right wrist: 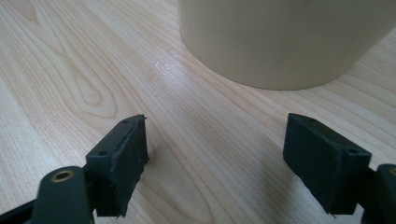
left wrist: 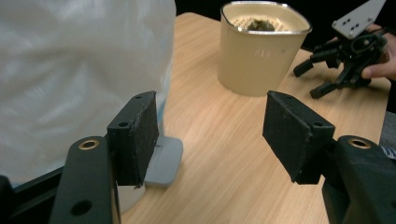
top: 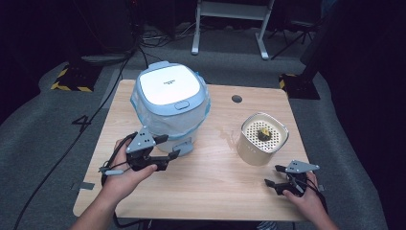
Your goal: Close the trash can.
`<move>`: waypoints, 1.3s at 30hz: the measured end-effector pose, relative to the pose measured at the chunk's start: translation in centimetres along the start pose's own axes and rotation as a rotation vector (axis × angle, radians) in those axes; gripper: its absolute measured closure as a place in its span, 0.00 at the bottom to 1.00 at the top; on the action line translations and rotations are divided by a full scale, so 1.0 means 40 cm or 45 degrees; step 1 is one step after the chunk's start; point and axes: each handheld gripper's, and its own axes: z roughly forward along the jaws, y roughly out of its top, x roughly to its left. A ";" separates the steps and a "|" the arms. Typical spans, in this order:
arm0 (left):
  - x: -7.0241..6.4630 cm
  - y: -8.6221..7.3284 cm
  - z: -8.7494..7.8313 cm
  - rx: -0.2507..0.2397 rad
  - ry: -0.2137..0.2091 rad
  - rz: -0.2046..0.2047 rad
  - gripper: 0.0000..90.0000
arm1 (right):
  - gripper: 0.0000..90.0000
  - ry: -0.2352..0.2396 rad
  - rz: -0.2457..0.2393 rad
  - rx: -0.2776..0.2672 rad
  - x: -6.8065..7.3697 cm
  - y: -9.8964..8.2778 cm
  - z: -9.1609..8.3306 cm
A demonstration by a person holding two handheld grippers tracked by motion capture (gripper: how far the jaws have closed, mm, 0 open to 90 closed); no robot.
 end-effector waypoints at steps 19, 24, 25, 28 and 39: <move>0.022 -0.152 0.062 0.111 0.044 -0.096 0.40 | 0.25 0.000 0.000 0.000 0.000 0.000 0.000; 0.031 -0.186 0.079 0.156 0.051 -0.127 0.39 | 0.25 0.000 0.001 0.000 0.000 0.000 0.000; 0.032 -0.194 0.083 0.171 0.050 -0.131 0.39 | 0.25 0.000 0.001 0.000 0.000 0.000 0.000; 0.034 -0.218 0.096 0.200 0.050 -0.153 0.39 | 0.24 0.000 0.001 0.000 0.000 0.000 0.000; 0.026 -0.269 0.134 0.341 0.047 -0.151 0.37 | 0.25 0.000 0.000 0.000 0.000 0.000 0.000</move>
